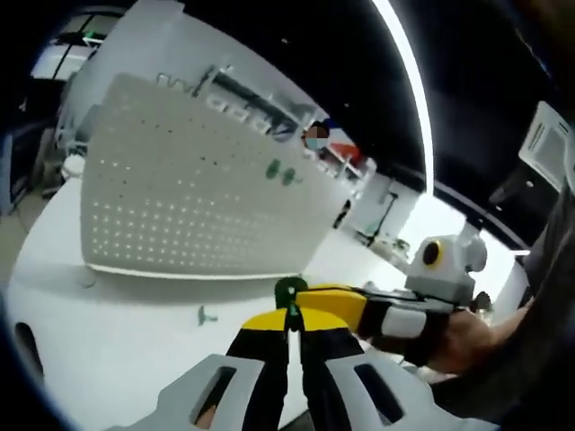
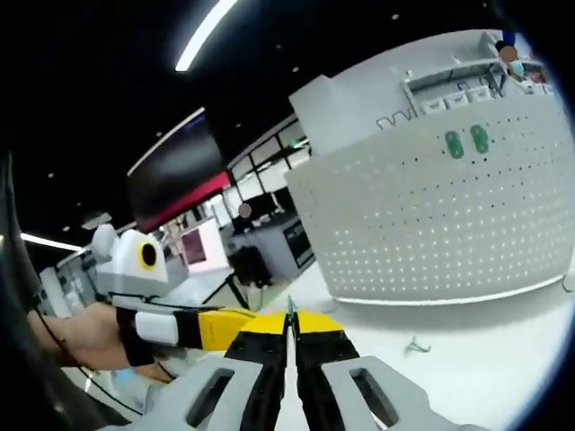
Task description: Insert the hook assembly into the mounting plate slot until the hook locks in place.
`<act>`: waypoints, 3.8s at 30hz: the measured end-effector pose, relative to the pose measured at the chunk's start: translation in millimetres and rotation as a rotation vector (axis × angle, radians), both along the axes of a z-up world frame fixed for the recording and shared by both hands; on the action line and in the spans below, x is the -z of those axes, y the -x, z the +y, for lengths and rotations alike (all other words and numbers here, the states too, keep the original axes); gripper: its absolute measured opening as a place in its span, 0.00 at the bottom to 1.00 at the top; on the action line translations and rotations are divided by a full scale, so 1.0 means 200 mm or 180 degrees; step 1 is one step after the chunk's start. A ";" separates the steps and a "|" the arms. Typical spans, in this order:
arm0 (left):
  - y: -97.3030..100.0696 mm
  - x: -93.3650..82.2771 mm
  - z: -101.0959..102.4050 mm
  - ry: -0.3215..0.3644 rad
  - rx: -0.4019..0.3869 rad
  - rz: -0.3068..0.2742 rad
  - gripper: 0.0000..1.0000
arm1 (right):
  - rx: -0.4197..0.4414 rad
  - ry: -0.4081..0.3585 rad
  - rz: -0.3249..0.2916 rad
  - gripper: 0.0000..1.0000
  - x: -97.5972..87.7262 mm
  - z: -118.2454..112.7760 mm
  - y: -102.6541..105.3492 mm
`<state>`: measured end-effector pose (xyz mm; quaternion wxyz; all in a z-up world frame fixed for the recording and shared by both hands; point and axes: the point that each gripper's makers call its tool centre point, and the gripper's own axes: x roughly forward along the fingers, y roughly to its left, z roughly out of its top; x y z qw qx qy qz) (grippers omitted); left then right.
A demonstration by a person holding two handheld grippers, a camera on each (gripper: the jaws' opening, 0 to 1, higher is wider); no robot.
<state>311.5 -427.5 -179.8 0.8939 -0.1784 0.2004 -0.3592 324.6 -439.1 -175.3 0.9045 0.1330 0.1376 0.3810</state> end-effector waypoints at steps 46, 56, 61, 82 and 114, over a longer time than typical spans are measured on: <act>-0.13 -0.09 0.05 -0.0707 -0.0404 -0.0347 0.02 | 0.0446 0.1137 -0.0250 0.37 0.10 -0.48 0.09; -0.11 -0.15 0.02 -0.0765 -0.0563 -0.0350 0.02 | 0.0455 0.1261 -0.0116 0.57 0.14 -0.63 0.17; -0.12 -0.17 0.00 -0.0764 -0.0626 -0.0335 0.02 | 0.0460 0.1306 -0.0028 0.65 0.15 -0.67 0.19; -0.51 -0.33 -0.21 -0.0820 -0.0997 -0.0607 0.02 | 0.0568 0.1323 0.0083 0.66 0.13 -0.97 0.20; -1.19 -0.44 -0.38 -0.0958 -0.1835 -0.0872 0.02 | 0.0280 0.1300 0.0130 0.63 0.21 -1.21 0.06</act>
